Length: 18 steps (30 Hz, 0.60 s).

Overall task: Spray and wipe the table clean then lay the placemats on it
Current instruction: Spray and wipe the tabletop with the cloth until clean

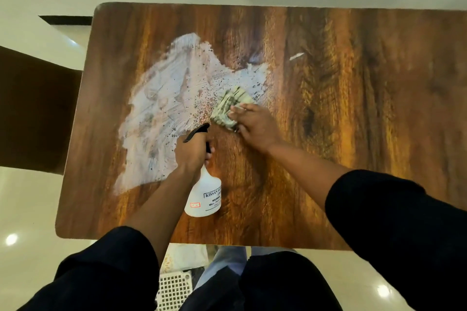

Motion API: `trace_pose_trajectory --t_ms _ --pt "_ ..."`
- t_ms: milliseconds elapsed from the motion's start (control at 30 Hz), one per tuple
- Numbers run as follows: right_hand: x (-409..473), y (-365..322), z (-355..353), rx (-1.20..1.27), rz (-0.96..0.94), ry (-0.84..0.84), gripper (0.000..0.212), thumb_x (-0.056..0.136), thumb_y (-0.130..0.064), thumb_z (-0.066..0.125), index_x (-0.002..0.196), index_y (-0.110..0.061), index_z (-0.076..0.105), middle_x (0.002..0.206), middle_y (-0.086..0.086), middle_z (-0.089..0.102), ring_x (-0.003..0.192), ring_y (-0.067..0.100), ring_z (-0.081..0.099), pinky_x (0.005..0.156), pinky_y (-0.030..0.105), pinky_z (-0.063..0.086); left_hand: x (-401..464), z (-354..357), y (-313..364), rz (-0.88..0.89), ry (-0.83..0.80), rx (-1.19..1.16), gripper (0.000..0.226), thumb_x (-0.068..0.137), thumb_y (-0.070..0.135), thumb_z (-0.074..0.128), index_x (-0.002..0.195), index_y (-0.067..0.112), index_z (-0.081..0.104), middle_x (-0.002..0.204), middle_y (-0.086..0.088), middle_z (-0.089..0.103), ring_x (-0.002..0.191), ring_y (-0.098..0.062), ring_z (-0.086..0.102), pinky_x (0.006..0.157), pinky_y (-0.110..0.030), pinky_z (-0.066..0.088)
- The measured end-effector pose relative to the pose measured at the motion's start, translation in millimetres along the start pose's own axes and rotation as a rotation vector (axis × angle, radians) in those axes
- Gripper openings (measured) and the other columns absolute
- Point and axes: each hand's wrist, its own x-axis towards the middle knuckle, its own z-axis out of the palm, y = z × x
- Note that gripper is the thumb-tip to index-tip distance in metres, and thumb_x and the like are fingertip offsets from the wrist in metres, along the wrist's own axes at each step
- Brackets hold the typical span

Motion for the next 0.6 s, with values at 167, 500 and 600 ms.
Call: trace_pose_trajectory --t_ms 167,500,600 --pt "40 54 -43 0.003 0.346 0.218 0.041 0.100 -0.028 0.061 0.140 -0.032 0.058 0.148 -0.005 0.055 0.137 0.022 0.046 0.113 0.034 0.035 10 16 12 -0.001 -0.004 0.004 0.014 0.086 0.012 0.065 0.089 0.005 0.077 0.064 -0.014 0.067 0.043 -0.016 0.045 0.043 -0.026 0.039" --pt "61 47 -48 0.071 0.605 0.356 0.047 0.096 -0.008 0.062 0.138 -0.028 0.063 0.154 0.007 0.048 0.144 0.028 0.040 0.122 0.035 0.030 19 48 38 0.018 -0.044 -0.015 0.016 0.083 0.011 0.066 0.070 0.006 0.073 0.064 -0.013 0.067 0.043 -0.016 0.046 0.043 -0.025 0.039" --pt "51 18 -25 0.082 0.285 0.247 0.038 0.093 -0.021 0.061 0.129 -0.025 0.069 0.142 0.007 0.061 0.134 0.030 0.053 0.116 0.044 0.041 21 53 43 0.020 -0.027 -0.028 0.017 0.083 0.010 0.066 0.068 0.005 0.072 0.063 -0.014 0.066 0.043 -0.016 0.045 0.041 -0.025 0.038"
